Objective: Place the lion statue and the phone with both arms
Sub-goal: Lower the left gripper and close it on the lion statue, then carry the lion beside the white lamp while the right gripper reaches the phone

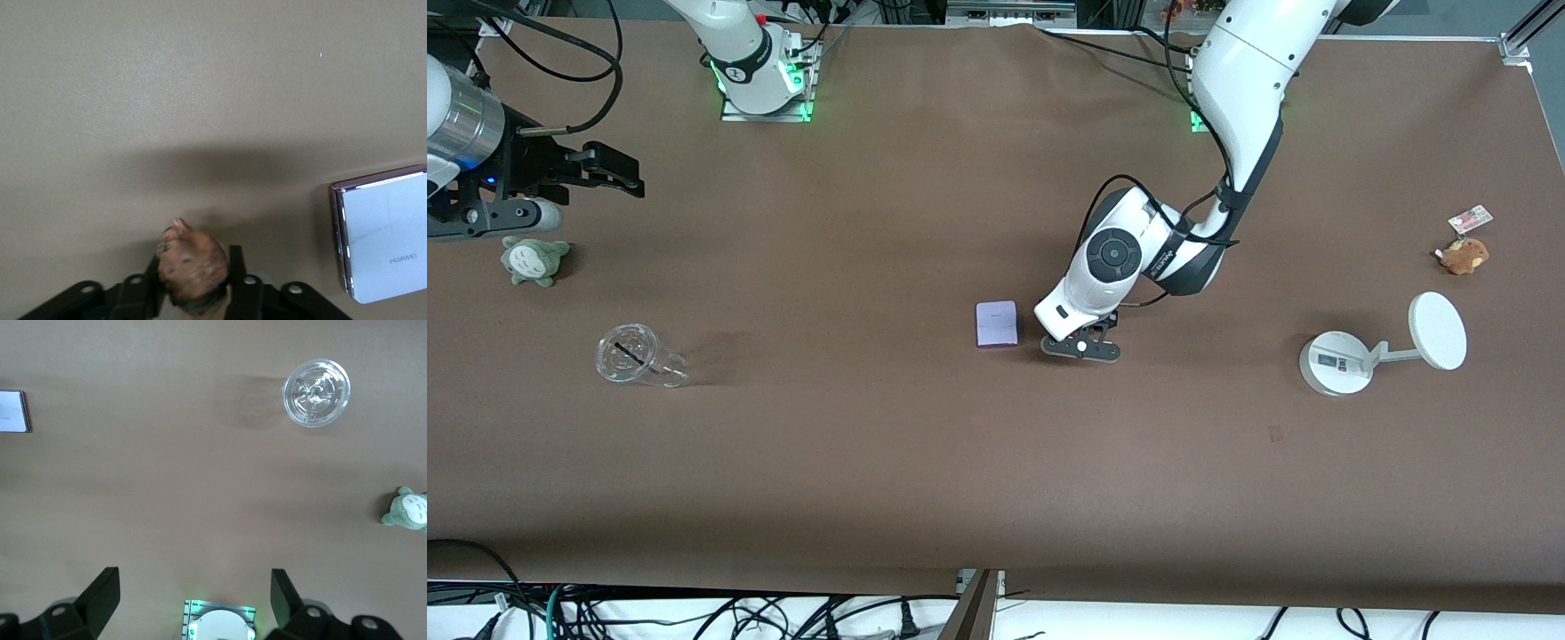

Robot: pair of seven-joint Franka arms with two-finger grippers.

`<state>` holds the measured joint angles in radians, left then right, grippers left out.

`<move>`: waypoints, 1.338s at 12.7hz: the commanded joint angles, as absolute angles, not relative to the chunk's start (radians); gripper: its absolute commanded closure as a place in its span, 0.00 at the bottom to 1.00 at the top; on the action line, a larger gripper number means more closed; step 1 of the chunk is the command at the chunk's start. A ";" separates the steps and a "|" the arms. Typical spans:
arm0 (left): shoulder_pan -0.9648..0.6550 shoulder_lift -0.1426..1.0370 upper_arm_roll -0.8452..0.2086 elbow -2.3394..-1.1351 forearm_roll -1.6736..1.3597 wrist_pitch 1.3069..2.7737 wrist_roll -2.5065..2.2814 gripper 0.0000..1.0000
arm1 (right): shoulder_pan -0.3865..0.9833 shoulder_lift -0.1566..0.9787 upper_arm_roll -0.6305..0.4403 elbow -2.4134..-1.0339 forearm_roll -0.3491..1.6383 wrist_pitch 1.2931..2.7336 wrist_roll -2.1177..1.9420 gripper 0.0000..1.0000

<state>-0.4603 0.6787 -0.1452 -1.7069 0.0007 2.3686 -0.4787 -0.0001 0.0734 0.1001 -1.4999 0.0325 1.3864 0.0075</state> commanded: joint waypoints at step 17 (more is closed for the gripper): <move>0.006 0.589 -0.112 -1.779 0.118 2.227 0.091 0.82 | 0.304 0.299 0.110 -1.503 0.035 1.705 0.286 0.00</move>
<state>-0.0206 0.5959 -0.1032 -1.7435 0.0676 2.1741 0.0860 0.2676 0.2635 0.1163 -1.5062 0.0233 1.6563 0.2216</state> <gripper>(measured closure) 0.634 0.000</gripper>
